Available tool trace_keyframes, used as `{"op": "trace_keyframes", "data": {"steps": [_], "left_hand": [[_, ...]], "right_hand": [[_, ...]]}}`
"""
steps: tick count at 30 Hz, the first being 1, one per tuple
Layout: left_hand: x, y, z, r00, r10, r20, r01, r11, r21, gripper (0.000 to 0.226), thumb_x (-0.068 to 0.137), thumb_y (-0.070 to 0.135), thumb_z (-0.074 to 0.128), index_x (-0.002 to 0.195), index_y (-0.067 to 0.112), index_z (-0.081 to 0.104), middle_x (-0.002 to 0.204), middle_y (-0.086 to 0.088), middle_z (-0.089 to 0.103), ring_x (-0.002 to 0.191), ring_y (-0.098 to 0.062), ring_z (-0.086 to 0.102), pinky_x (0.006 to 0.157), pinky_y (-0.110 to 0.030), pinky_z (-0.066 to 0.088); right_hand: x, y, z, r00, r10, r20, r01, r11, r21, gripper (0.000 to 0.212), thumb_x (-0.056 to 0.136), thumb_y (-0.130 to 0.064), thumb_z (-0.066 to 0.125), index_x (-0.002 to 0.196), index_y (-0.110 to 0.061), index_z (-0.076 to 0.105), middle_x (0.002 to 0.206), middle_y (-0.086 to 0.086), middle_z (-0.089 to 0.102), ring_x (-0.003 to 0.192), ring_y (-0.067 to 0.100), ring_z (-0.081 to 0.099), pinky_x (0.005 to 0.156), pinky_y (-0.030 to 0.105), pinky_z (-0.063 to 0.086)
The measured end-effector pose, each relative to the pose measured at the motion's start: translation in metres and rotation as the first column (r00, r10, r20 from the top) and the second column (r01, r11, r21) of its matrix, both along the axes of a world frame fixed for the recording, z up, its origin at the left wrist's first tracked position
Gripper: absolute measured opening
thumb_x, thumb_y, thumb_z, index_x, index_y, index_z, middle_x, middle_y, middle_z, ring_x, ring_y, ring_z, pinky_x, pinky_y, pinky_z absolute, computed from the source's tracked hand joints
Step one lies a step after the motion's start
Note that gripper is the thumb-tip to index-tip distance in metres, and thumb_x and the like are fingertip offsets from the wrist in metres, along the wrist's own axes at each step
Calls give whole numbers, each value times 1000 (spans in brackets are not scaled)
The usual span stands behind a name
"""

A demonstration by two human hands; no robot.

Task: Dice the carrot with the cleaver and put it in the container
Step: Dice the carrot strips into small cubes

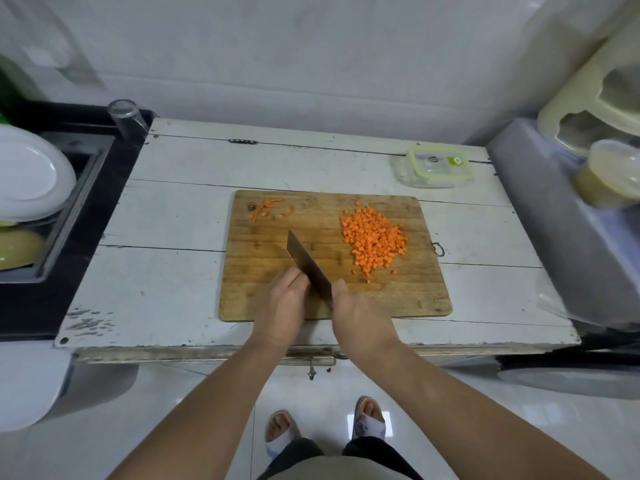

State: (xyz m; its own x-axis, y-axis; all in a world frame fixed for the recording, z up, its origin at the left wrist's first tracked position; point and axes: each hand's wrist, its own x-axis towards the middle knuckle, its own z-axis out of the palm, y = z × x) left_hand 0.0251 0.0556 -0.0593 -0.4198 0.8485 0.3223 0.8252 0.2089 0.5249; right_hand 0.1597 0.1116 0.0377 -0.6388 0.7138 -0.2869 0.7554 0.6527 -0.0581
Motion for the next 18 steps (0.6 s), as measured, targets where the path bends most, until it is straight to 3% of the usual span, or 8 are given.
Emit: {"op": "trace_keyframes", "data": {"steps": [5,9,11,13,14,16,17,18], "left_hand": [[2,-3,7,1000,10,29,-10,1000,6,11,88,-3,70,88,8,74,93,-3,65,88,-21,59,71,-37,55],[1,-6,15,968,66,241,-60,998,-29,9,96,8,68,101,9,75,113,2,61,99,-10,58,87,-17,47],[-1,-11,26,915,181,360,-183,983,-30,6,98,14,66,100,15,72,113,6,57,94,-4,55,85,-9,41],[-6,-14,33,795,336,505,-322,939,-118,7,100,17,62,97,20,66,107,4,61,87,-7,60,81,-19,49],[-9,-13,35,673,411,615,-360,908,-212,8,102,17,58,97,21,64,103,0,66,83,-11,64,79,-28,55],[-12,-8,41,380,483,789,-308,871,-384,8,104,17,56,104,17,63,93,-9,71,69,-19,70,69,-39,63],[-12,-4,45,302,495,815,-261,865,-429,9,104,18,56,106,14,64,90,-12,72,63,-20,71,64,-38,63],[-12,0,48,281,503,818,-229,862,-451,10,104,19,58,106,12,64,88,-13,73,62,-22,72,61,-36,63]], "right_hand": [[7,32,-4,985,-143,-95,141,990,-26,17,99,-14,50,113,-18,43,86,8,66,73,32,67,59,41,57],[30,61,3,955,-267,-129,256,962,-90,12,101,-24,47,112,-20,44,85,6,63,71,28,61,60,40,55],[34,61,5,958,-246,-144,234,967,-100,12,101,-28,46,110,-21,43,82,5,60,68,27,58,57,38,51],[35,51,8,969,-198,-148,184,977,-107,11,102,-28,45,106,-19,41,82,7,60,66,27,53,52,34,39],[34,45,11,974,-169,-153,153,982,-111,11,102,-27,45,105,-18,41,84,8,62,66,28,51,52,34,35],[31,32,14,979,-110,-171,91,989,-117,11,102,-25,46,107,-16,42,86,10,64,69,28,50,56,35,34],[29,27,15,980,-94,-177,73,990,-121,11,102,-25,45,107,-16,42,87,10,65,70,28,50,57,35,35],[27,22,14,980,-83,-182,61,990,-124,10,102,-25,45,107,-17,42,88,10,65,70,29,51,58,35,35]]}}
